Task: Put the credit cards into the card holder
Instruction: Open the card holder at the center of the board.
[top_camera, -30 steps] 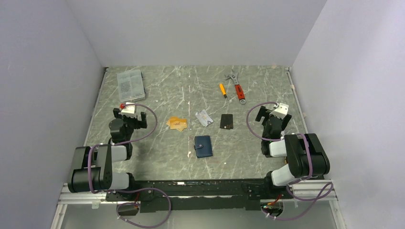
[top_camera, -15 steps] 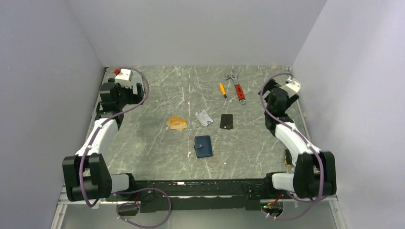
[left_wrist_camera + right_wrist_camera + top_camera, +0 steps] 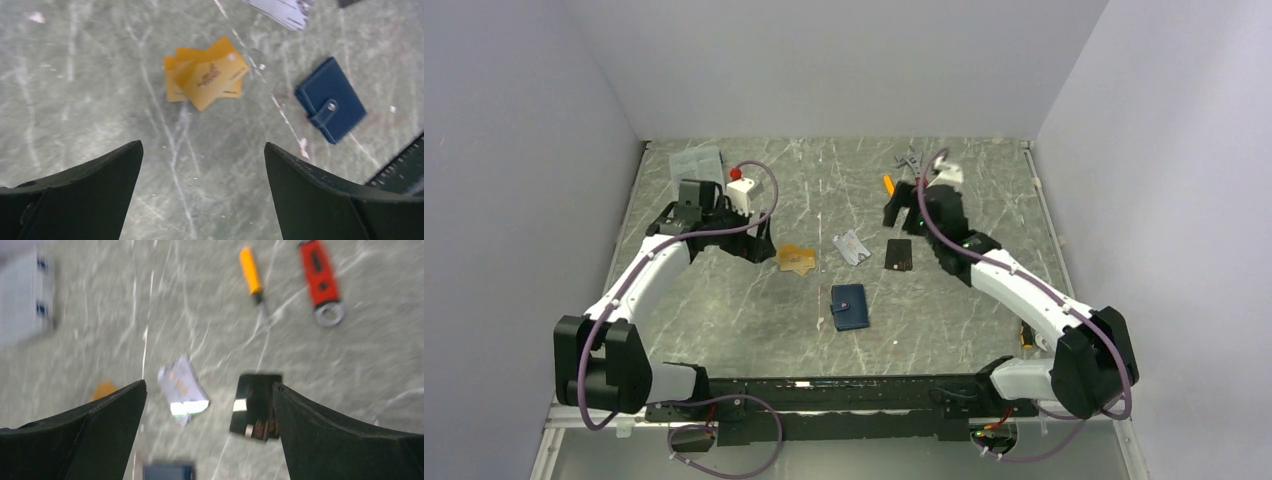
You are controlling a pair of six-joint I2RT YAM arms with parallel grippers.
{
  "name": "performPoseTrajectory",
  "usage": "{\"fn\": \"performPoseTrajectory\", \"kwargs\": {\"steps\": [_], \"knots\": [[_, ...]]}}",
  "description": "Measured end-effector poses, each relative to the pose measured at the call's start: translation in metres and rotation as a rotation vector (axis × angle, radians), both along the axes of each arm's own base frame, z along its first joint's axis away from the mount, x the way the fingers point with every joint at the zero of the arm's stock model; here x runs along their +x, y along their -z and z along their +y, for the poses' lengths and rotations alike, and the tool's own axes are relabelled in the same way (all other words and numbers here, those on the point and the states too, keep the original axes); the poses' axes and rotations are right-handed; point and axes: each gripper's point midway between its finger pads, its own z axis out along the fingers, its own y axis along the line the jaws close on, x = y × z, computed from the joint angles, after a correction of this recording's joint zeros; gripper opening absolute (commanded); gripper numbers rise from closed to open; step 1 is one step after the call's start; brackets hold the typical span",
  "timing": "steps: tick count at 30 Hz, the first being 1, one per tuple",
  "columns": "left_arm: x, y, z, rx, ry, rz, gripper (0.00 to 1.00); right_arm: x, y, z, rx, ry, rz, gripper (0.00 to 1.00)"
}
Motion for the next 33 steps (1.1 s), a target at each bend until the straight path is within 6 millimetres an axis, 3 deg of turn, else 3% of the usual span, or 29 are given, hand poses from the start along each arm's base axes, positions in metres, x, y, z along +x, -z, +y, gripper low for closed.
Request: {"fn": "performPoseTrajectory", "kwargs": {"steps": [5, 9, 12, 17, 23, 29, 33], "knots": [[-0.018, 0.0, -0.023, -0.06, 0.085, 0.052, 0.99, -0.059, 0.048, 0.053, -0.094, -0.197, 0.139, 0.9], [-0.035, 0.008, -0.052, -0.075, 0.193, 0.061, 0.99, -0.104, 0.087, 0.072, -0.12, -0.341, 0.27, 0.84], [-0.053, 0.018, -0.071, -0.064, 0.273, 0.08, 0.99, -0.121, 0.105, 0.076, -0.106, -0.397, 0.347, 0.82], [-0.058, 0.027, -0.09, -0.046, 0.355, 0.071, 0.99, -0.141, 0.133, 0.09, -0.072, -0.488, 0.465, 0.78], [-0.073, 0.048, -0.115, -0.013, 0.446, 0.071, 0.96, -0.143, 0.158, 0.094, -0.097, -0.521, 0.539, 0.74], [-0.097, 0.064, -0.136, 0.02, 0.54, 0.049, 0.94, -0.1, 0.145, 0.106, -0.12, -0.517, 0.479, 0.71], [-0.103, 0.071, -0.141, 0.056, 0.567, 0.018, 0.94, -0.08, 0.138, 0.115, -0.124, -0.525, 0.444, 0.62]]}}
